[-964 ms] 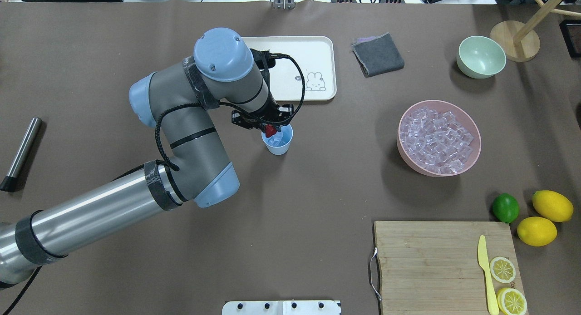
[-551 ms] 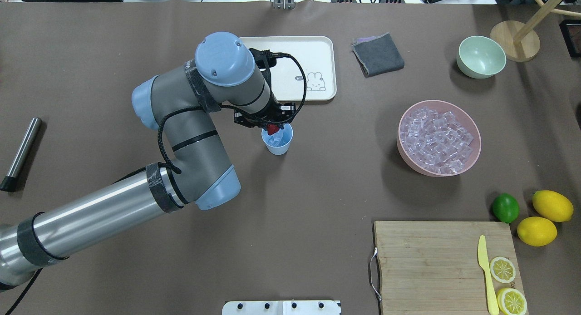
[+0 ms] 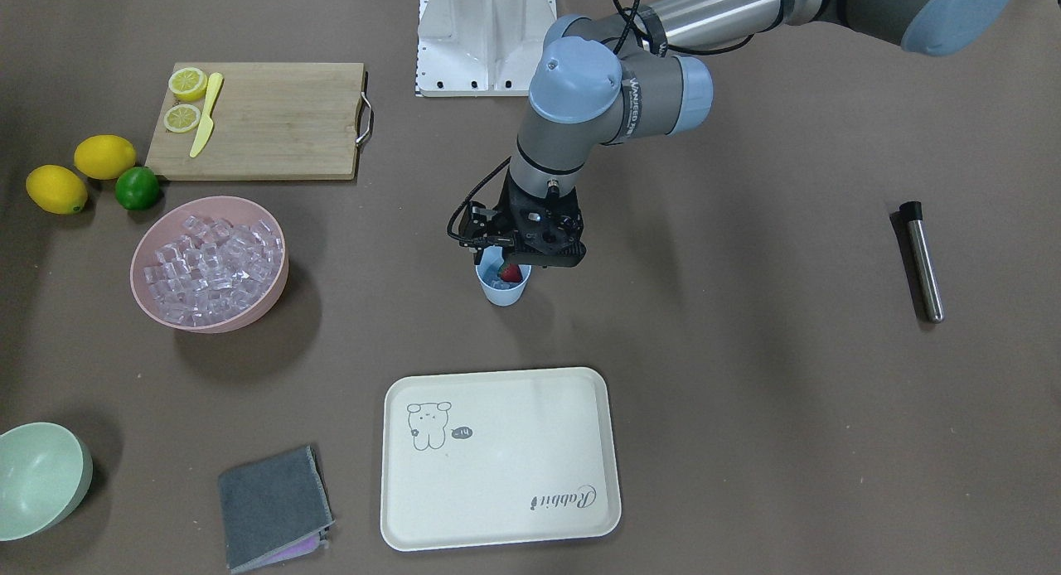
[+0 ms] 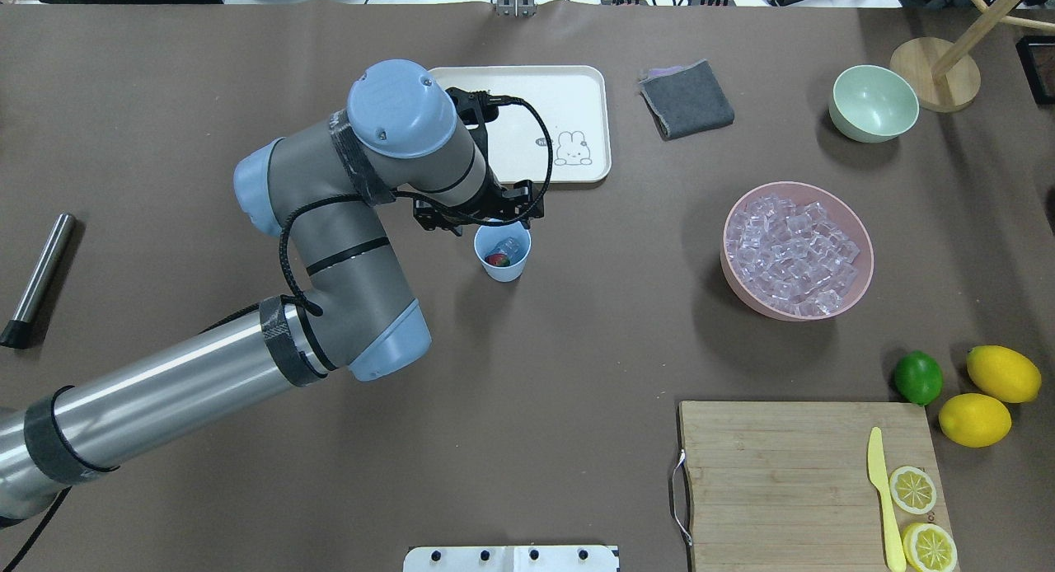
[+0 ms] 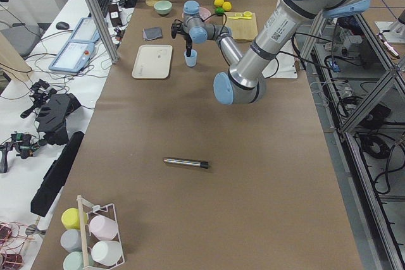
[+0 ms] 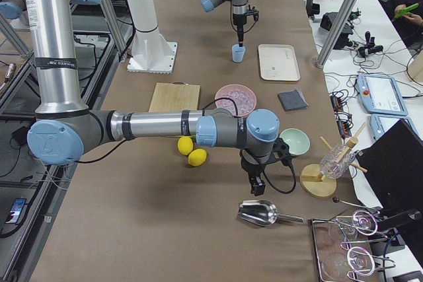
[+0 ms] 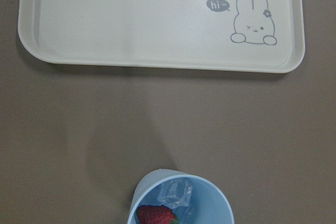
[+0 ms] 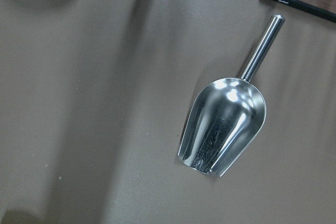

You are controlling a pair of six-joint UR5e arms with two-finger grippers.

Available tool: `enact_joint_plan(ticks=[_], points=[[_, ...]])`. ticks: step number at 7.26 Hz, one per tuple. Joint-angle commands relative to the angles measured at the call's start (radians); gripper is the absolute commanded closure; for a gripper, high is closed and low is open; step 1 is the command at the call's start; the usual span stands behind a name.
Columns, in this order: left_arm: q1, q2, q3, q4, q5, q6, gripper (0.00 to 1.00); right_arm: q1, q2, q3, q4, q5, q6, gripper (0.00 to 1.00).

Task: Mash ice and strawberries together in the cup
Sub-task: 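Open the left gripper to drop the strawberry into the cup, then move the left gripper back toward the metal rod on the table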

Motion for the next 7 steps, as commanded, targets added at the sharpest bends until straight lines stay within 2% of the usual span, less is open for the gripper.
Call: enact_joint_plan(ticks=[1, 2, 4, 7], points=[[-0.093, 0.108, -0.058, 0.0, -0.109, 0.091, 0.03, 0.0, 0.001, 0.0, -0.005, 0.002, 0.0, 0.01], [-0.146, 0.165, -0.085, 0.003, -0.163, 0.168, 0.03, 0.0, 0.001, 0.0, -0.005, 0.003, 0.002, 0.01], [-0.241, 0.279, -0.091, 0.003, -0.173, 0.219, 0.03, 0.002, -0.002, 0.0, -0.006, 0.003, 0.002, 0.01], [-0.401, 0.461, -0.074, -0.001, -0.168, 0.406, 0.03, 0.005, 0.001, -0.014, -0.009, 0.008, 0.006, 0.01]])
